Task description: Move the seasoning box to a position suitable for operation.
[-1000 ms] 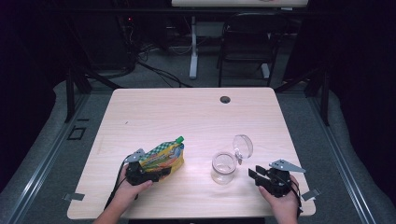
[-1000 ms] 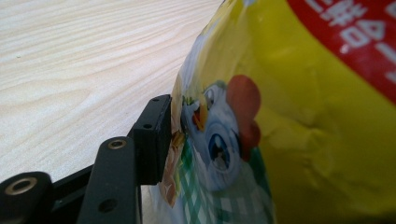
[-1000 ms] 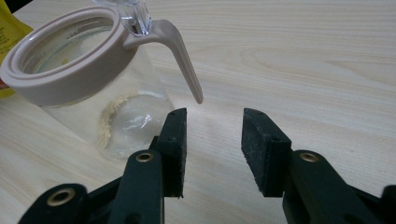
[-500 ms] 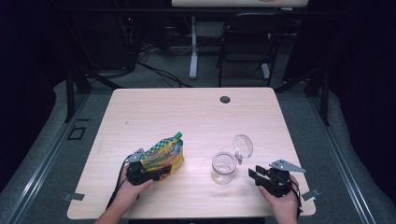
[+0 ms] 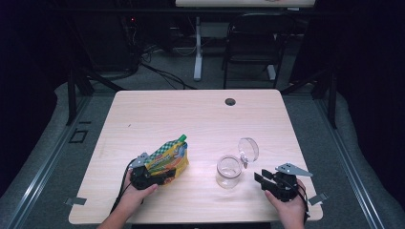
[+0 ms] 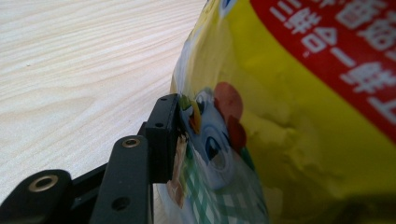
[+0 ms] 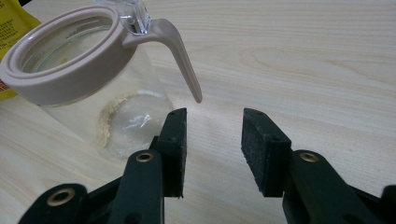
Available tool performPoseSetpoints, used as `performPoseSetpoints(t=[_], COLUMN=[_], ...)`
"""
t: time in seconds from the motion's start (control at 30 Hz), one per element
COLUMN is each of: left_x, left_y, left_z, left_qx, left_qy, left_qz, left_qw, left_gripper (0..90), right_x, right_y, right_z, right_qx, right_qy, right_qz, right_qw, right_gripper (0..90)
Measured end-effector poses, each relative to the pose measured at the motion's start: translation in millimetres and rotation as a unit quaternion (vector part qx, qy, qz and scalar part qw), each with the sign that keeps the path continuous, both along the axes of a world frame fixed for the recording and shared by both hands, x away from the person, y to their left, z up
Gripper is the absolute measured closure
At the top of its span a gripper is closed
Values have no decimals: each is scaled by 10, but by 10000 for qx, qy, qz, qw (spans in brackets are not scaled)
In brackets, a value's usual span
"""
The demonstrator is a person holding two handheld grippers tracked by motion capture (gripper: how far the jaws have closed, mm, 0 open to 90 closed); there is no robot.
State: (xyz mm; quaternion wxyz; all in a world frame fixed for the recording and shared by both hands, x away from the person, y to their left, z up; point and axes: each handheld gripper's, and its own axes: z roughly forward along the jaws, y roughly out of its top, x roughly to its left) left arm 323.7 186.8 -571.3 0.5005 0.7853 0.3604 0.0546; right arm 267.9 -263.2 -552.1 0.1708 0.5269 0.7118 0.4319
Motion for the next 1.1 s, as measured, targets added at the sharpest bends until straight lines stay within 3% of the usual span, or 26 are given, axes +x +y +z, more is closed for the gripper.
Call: performPoseSetpoints(t=[0.87, 1.1], left_x=[-27, -34], left_y=[-57, -40], left_z=[31, 76], left_qx=[206, 173], left_qy=[-153, -243], left_qz=[110, 151], left_qw=[9996, 9994], left_gripper=[614, 616], right_x=[-4, -5], right_y=[-19, -18], right_z=[-1, 0], right_qx=[-2, -4], right_qy=[-8, -19], right_qz=[-15, -18], right_qw=[10000, 10000], right_gripper=[614, 614])
